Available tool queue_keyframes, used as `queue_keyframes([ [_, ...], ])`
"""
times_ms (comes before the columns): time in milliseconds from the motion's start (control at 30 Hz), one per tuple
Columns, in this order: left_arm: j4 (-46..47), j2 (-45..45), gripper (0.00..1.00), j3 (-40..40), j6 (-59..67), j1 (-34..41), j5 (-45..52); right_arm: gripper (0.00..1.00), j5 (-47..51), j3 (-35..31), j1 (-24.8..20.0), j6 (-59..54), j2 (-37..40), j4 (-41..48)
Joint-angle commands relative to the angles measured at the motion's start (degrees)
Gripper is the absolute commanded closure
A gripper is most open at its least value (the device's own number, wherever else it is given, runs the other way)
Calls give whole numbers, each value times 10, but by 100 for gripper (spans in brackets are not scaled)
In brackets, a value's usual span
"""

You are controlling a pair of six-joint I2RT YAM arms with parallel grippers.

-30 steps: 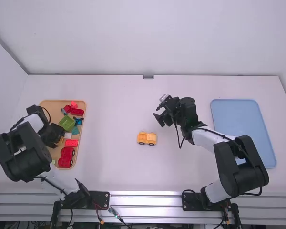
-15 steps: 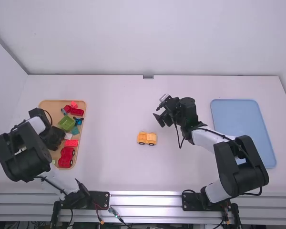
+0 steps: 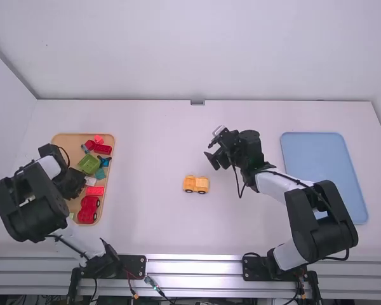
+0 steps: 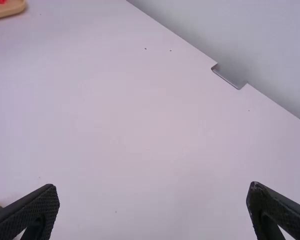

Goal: Assemble lego blocks to make yellow taxi

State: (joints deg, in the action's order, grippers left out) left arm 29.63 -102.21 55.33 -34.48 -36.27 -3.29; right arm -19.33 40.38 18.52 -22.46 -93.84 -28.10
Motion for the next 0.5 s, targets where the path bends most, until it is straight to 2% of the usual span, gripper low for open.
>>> queue_keyframes([
  [0, 3, 0, 72, -3, 10, 3, -4, 1, -3, 1, -1, 5, 1, 1],
  [167, 6, 0, 78, -3, 11, 3, -2, 1, -3, 1, 5, 8, 1, 0],
  [300, 10, 2, 80, 13, 57, 3, 61, 1, -3, 1, 7, 10, 2, -4],
  [367, 28, 9, 92, 31, 74, 3, 92, 1, -3, 1, 7, 32, 2, -10],
  [467, 66, 27, 96, 61, 73, 3, 104, 0, -4, 1, 7, 83, 2, -26],
])
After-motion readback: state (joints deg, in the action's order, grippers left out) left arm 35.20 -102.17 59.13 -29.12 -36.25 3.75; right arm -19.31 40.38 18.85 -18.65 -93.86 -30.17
